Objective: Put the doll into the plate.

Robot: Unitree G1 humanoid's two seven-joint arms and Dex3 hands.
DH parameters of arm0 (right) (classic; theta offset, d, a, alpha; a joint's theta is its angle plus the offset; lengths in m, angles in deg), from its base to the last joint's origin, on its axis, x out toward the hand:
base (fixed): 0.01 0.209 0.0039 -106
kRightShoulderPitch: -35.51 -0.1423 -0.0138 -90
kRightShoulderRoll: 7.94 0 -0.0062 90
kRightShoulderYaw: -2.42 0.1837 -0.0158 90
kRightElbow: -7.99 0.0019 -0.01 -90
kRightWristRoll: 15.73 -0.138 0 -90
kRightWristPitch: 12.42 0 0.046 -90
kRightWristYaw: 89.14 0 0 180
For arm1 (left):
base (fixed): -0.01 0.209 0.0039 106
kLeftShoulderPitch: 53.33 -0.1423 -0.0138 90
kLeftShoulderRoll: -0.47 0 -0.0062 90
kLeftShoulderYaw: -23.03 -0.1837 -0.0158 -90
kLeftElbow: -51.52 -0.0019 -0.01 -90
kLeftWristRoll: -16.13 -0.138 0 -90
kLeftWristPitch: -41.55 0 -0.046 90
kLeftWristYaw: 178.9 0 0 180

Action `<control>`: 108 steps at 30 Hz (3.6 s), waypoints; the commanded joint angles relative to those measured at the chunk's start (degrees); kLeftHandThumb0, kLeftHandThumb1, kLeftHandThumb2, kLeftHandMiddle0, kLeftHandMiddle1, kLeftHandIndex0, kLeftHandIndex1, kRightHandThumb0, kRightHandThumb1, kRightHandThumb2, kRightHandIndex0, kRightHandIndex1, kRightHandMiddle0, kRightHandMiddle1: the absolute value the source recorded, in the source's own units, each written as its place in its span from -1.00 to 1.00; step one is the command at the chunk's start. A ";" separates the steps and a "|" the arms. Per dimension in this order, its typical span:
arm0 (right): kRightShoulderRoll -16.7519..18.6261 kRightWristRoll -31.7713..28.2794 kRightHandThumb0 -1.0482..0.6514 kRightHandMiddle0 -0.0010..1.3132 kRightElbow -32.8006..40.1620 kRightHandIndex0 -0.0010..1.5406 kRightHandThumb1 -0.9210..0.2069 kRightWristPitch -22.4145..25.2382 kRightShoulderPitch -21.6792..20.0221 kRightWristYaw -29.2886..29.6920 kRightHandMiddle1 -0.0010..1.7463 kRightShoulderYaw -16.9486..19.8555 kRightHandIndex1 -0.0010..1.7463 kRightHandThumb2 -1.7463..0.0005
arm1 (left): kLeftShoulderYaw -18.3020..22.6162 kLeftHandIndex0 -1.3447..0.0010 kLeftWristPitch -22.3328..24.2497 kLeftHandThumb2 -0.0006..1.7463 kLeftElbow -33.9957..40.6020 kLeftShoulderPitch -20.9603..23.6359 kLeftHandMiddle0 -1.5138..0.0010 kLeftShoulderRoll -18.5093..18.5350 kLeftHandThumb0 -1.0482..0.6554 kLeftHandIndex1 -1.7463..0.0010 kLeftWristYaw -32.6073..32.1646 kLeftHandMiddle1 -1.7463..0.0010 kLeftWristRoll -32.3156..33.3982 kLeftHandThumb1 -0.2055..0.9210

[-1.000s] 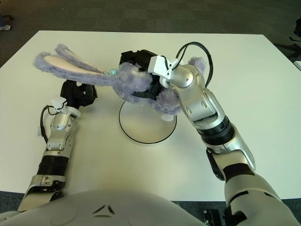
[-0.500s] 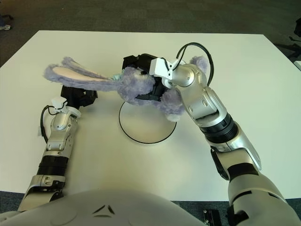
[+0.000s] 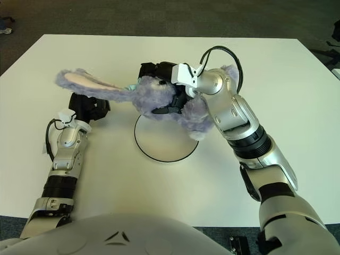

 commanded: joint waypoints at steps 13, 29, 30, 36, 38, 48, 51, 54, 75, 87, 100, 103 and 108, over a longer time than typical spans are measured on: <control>-1.13 -3.04 0.18 -1.00 -1.91 -0.84 0.49 -0.94 -2.32 -4.50 -0.07 2.28 0.02 -0.45 | 0.14 0.36 -0.11 0.17 -1.49 -2.07 -0.44 -0.32 -0.25 -1.00 -0.05 -1.00 -0.20 0.35; -1.57 -8.00 0.39 -1.00 -5.11 -0.99 0.54 -1.91 -2.88 -8.75 -0.32 4.32 -0.36 -0.55 | 0.16 0.36 0.07 0.17 -1.62 -1.99 -0.43 -0.36 -0.25 -1.00 0.10 -1.00 0.08 0.34; -1.67 -8.20 0.39 -1.00 -5.24 -1.00 0.53 -2.36 -2.47 -8.79 -0.34 4.58 -0.38 -0.55 | 0.16 0.36 0.13 0.17 -1.60 -1.99 -0.44 -0.37 -0.25 -1.00 0.10 -1.00 0.12 0.34; -1.39 -11.21 0.38 -1.00 -7.30 -0.97 0.50 -1.62 -2.50 -10.33 -0.34 5.74 -0.40 -0.54 | 0.19 0.36 0.34 0.17 -1.62 -1.96 -0.44 -0.45 -0.25 -1.00 0.04 -1.00 0.20 0.35; -1.41 -11.88 0.37 -1.00 -8.76 -0.97 0.49 -1.43 -3.25 -11.30 -0.32 5.61 -0.41 -0.54 | 0.19 0.36 0.39 0.16 -1.63 -1.94 -0.44 -0.44 -0.25 -1.00 -0.02 -1.00 0.12 0.35; -1.54 -12.30 0.35 -1.00 -13.35 -1.00 0.43 -4.90 -4.27 -13.41 -0.31 5.89 -0.51 -0.52 | 0.26 0.37 0.30 0.16 -1.96 -1.80 -0.44 -0.31 -0.25 -1.00 0.04 -1.00 0.03 0.35; -1.44 -13.29 0.30 -1.00 -14.53 -1.00 0.42 -4.57 -4.51 -14.21 -0.29 6.45 -0.55 -0.50 | 0.27 0.37 0.35 0.16 -1.97 -1.80 -0.44 -0.29 -0.25 -1.00 0.09 -1.00 0.08 0.36; -1.30 -15.21 0.18 -1.00 -16.43 -1.00 0.39 -1.99 -5.58 -15.75 -0.27 7.01 -0.58 -0.43 | 0.26 0.37 0.43 0.16 -1.94 -1.82 -0.44 -0.28 -0.25 -1.00 0.08 -1.00 0.07 0.36; -12.06 -13.80 0.08 -1.00 -18.47 -0.92 0.42 -10.97 -4.04 -16.34 -0.15 15.79 -0.56 -0.37 | 0.63 0.37 -0.36 0.15 -3.42 -1.19 -0.44 -0.25 -0.25 -1.00 0.05 -1.00 0.14 0.36; -13.04 -15.43 0.34 -1.00 -23.90 -0.82 0.42 -5.20 -6.87 -8.49 -0.30 23.80 -0.57 -0.51 | 1.22 0.36 -0.55 0.16 -4.35 -0.80 -0.45 0.32 -0.25 -1.00 0.66 -1.00 0.46 0.35; -12.38 -19.93 0.36 -1.00 -15.68 -0.75 0.41 -0.99 -3.40 -1.18 -0.09 30.22 -0.50 -0.54 | 1.64 0.35 -1.45 0.17 -5.43 -0.41 -0.47 0.87 -0.25 -1.00 1.27 -1.00 0.77 0.34; -12.48 -20.28 0.36 -1.00 -15.48 -0.75 0.41 -0.82 -3.39 -0.77 -0.08 29.97 -0.50 -0.54 | 1.71 0.35 -1.82 0.18 -5.79 -0.24 -0.47 0.99 -0.25 -1.00 1.50 -1.00 0.86 0.33; -12.49 -20.59 0.36 -1.00 -15.25 -0.76 0.41 -0.69 -3.30 -0.25 -0.08 29.63 -0.49 -0.54 | 1.94 0.35 -2.49 0.18 -6.54 0.03 -0.45 1.08 -0.25 -1.00 2.09 -1.00 1.23 0.33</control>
